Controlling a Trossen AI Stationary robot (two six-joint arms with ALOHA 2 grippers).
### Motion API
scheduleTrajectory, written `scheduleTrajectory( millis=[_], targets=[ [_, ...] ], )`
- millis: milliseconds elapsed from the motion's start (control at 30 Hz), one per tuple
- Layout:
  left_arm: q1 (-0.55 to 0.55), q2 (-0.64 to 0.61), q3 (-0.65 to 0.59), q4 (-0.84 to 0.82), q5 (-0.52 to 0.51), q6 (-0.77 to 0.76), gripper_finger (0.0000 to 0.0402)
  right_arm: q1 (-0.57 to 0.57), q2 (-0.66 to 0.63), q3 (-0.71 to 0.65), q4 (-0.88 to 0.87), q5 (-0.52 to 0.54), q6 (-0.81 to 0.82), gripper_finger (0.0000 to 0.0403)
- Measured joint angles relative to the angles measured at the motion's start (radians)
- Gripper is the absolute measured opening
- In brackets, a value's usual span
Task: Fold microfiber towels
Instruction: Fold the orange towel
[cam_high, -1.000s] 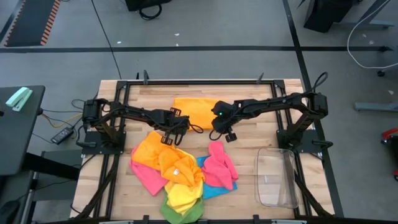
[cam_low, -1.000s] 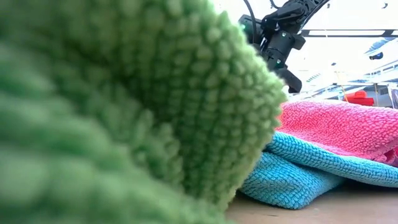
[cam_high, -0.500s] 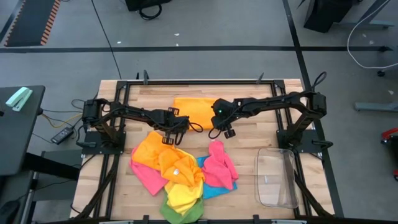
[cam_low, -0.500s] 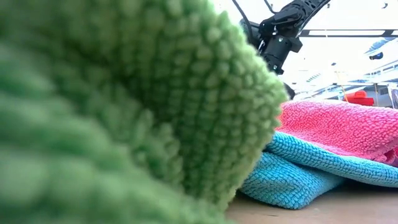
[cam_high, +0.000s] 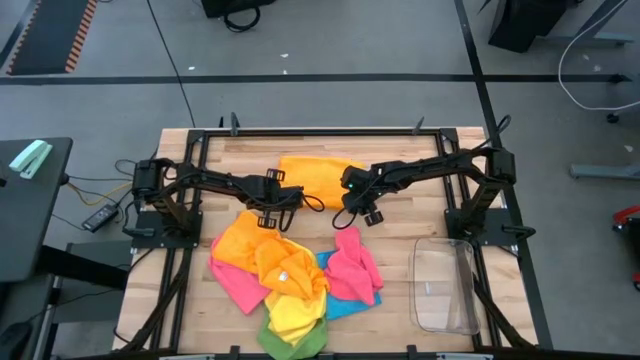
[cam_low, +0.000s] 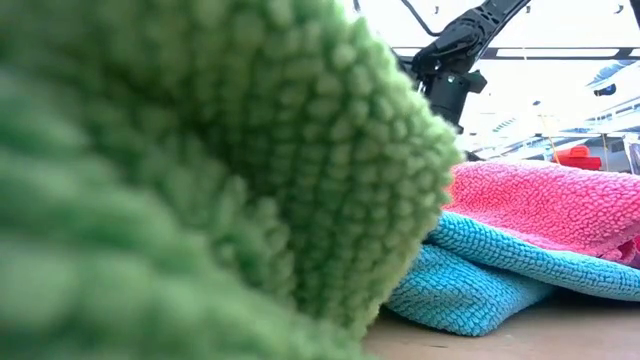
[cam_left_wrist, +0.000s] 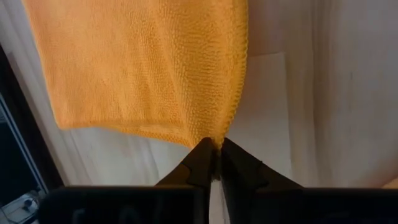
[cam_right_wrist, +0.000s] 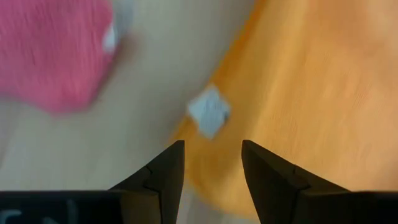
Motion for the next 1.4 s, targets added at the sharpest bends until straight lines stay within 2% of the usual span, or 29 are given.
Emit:
scheduleTrajectory(
  millis=[300,567,867,1167,1400],
  targets=[
    [0.001,0.0,0.0,0.003,0.0,0.001,0.001,0.02,0.0,0.0,-0.04,0.049,-0.121,0.0163],
    [0.001,0.0,0.0,0.005,0.0,0.001,0.0035,0.083,0.006,0.0,-0.054,0.12,-0.196,0.0124],
    [0.001,0.0,0.0,0.007,0.0,-0.005,0.001,0.081,0.035,-0.04,0.008,0.127,-0.225,0.0091],
    [0.001,0.0,0.0,0.007,0.0,0.0,0.0035,0.082,0.018,-0.072,0.044,0.161,-0.213,0.0048],
    [0.0,0.0,0.0,0.008,0.0,0.0,0.0013,0.082,-0.001,-0.072,0.032,0.17,-0.211,0.0045]
  ],
)
